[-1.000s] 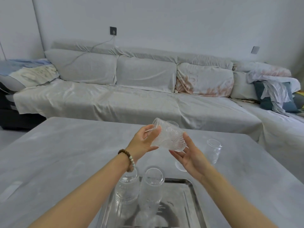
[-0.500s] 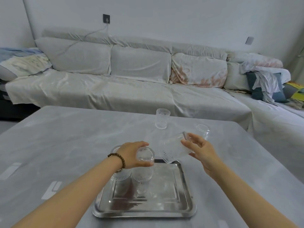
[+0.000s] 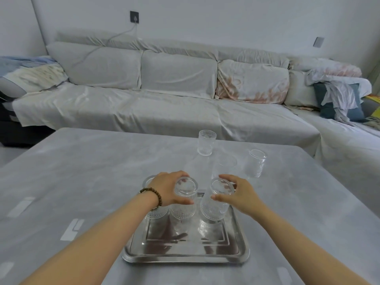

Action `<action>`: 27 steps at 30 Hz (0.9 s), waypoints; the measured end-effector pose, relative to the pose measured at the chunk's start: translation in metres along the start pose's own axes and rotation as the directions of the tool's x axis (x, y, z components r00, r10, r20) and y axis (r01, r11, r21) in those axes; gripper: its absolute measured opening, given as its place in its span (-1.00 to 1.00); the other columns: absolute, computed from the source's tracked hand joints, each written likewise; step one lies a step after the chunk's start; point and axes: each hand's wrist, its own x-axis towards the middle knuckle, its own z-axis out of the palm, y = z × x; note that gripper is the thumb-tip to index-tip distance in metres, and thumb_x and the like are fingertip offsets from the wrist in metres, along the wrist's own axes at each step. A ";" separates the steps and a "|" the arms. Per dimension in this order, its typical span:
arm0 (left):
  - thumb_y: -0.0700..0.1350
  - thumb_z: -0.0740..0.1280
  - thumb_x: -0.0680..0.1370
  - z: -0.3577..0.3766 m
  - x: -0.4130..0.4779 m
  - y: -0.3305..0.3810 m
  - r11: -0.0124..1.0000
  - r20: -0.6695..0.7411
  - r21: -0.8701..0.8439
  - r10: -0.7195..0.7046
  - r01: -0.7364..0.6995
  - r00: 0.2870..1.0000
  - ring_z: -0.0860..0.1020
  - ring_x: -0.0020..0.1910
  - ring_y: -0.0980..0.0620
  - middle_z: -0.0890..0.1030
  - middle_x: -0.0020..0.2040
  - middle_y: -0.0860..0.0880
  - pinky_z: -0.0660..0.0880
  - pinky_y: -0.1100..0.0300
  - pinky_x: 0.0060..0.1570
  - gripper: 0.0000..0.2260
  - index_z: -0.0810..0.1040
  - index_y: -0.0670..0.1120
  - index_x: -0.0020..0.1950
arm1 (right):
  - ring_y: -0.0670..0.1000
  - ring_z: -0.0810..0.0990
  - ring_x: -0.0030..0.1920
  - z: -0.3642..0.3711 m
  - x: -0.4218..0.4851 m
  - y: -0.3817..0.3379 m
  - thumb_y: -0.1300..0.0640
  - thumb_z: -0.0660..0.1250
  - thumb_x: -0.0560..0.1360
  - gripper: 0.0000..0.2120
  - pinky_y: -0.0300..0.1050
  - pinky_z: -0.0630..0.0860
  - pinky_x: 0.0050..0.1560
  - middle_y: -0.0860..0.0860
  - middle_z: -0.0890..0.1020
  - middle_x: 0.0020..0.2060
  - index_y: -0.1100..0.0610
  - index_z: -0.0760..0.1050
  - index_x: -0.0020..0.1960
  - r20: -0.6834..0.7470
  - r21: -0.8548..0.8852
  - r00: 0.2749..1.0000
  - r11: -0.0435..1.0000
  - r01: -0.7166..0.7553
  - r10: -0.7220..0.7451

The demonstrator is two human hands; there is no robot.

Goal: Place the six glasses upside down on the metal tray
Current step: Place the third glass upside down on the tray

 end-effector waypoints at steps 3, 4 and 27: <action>0.49 0.34 0.12 -0.001 0.000 0.001 1.000 0.006 0.006 -0.006 0.006 1.000 0.47 0.18 0.04 0.54 0.22 0.14 0.42 0.04 0.23 -0.18 0.33 0.17 0.31 | -0.05 0.48 0.27 0.006 0.004 -0.001 -0.05 0.59 0.24 -0.27 -0.26 0.32 0.20 -0.03 0.51 0.32 0.02 0.44 0.35 0.000 -0.042 1.000 0.999 0.019 -0.019; 0.48 0.34 0.13 -0.001 0.000 0.001 1.000 0.003 0.005 -0.007 0.007 1.000 0.47 0.18 0.05 0.54 0.21 0.13 0.43 0.05 0.23 -0.18 0.33 0.17 0.30 | -0.05 0.48 0.27 0.008 0.005 -0.001 -0.05 0.59 0.24 -0.27 -0.28 0.31 0.18 -0.02 0.50 0.33 0.02 0.44 0.35 0.004 -0.056 1.000 0.998 0.023 -0.023; 0.45 0.36 0.16 0.002 0.001 0.001 0.999 -0.017 0.033 0.000 0.000 1.000 0.47 0.19 0.02 0.53 0.24 0.14 0.42 0.05 0.22 -0.20 0.32 0.17 0.32 | -0.06 0.40 0.35 0.020 0.013 0.009 -0.05 0.53 0.33 -0.30 -0.15 0.30 0.37 -0.06 0.42 0.37 -0.04 0.35 0.40 0.118 0.025 0.990 0.997 0.078 -0.081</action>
